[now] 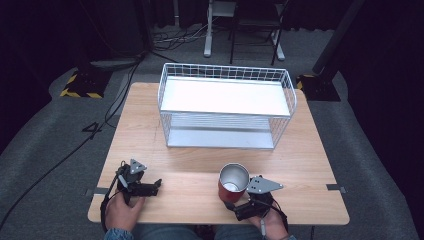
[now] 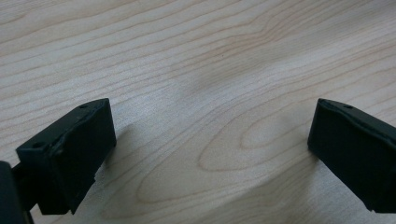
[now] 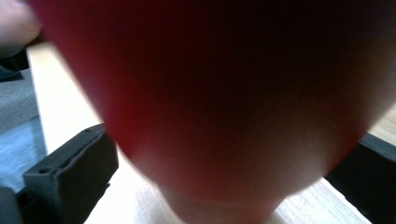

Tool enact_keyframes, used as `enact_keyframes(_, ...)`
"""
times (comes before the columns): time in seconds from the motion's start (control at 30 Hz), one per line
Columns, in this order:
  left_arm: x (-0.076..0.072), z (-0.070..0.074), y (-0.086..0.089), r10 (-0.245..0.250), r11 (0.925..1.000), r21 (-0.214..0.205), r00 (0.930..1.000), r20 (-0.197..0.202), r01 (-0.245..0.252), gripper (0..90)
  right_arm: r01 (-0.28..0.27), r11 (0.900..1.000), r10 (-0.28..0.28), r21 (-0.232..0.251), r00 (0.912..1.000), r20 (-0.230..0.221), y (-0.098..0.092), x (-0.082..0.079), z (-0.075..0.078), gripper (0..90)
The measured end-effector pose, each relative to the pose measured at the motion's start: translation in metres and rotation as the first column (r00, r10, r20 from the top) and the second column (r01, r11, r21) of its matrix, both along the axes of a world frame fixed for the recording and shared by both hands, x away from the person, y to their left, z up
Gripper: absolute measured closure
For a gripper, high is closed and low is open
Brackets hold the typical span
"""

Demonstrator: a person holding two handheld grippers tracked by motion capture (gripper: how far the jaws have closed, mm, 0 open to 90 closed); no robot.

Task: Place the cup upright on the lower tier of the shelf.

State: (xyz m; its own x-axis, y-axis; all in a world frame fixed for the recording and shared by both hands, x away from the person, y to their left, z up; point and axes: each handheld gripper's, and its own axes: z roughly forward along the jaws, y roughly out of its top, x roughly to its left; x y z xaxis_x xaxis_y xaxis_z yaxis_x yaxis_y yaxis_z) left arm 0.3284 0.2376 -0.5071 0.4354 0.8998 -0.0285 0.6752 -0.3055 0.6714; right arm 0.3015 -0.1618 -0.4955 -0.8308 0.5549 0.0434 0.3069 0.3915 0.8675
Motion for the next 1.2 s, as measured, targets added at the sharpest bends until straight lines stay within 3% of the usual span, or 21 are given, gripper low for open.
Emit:
enact_keyframes(0.3,0.0000,0.0000,0.0000,0.000,1.0000,0.000,1.0000,0.000,0.000,1.3,0.023,0.9997,-0.023,0.001,0.9997,0.009,0.0056,0.0049,-0.0049,0.2)
enact_keyframes(0.5,-0.0001,0.0000,0.0000,0.000,1.0000,0.000,1.0000,-0.001,0.000,1.2,0.007,0.9995,-0.007,0.030,0.9999,0.012,0.0060,0.0054,-0.0051,13.5)
enact_keyframes(1.2,0.0000,0.0000,0.0000,0.000,1.0000,-0.001,1.0000,0.000,0.000,1.2,-0.008,0.9996,0.008,0.029,0.9996,0.025,0.0069,0.0059,-0.0051,16.4)
